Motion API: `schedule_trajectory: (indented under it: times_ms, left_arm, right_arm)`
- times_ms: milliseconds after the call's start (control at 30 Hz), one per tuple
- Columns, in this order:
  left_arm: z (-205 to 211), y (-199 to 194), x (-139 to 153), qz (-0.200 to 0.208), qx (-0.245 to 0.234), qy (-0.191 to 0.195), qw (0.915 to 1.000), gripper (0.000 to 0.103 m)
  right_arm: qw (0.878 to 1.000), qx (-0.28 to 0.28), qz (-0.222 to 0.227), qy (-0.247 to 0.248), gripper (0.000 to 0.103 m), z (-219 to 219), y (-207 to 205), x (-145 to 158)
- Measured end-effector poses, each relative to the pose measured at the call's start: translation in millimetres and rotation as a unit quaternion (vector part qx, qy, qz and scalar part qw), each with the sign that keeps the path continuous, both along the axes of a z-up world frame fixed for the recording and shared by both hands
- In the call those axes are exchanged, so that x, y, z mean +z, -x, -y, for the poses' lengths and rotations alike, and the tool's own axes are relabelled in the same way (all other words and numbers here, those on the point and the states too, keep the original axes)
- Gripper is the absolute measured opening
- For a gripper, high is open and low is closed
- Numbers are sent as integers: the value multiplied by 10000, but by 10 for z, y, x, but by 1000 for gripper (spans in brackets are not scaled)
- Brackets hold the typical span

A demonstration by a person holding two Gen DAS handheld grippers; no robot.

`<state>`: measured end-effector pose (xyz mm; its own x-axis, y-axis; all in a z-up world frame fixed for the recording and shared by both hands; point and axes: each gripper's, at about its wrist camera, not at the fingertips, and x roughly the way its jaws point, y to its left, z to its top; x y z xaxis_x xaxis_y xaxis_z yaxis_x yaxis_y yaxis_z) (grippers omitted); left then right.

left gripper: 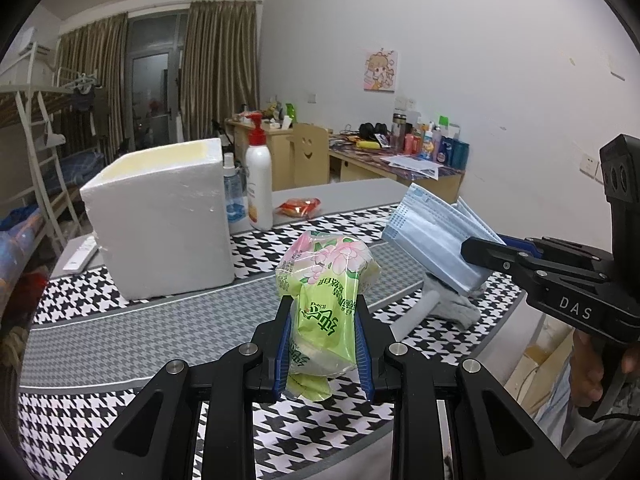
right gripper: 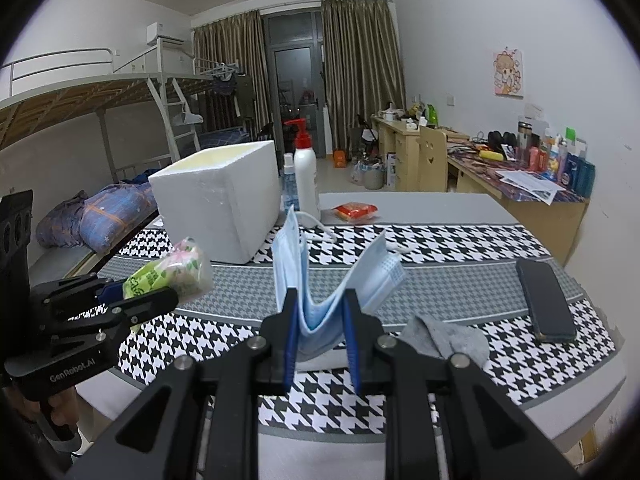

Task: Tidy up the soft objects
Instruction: 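Carry the green packet with the left tool while the right tool carries the mask to the box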

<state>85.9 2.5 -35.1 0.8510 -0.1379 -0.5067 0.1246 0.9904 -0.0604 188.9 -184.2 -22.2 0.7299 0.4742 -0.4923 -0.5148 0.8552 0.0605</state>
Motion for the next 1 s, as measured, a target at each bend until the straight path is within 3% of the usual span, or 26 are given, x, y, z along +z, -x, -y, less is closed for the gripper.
schedule_trajectory:
  times_ms: [1000]
  left_arm:
    - [-258,-161,393,431,336,-244,9982,29]
  right_arm:
    - [9989,377,229,-184,25,-281,-245,190]
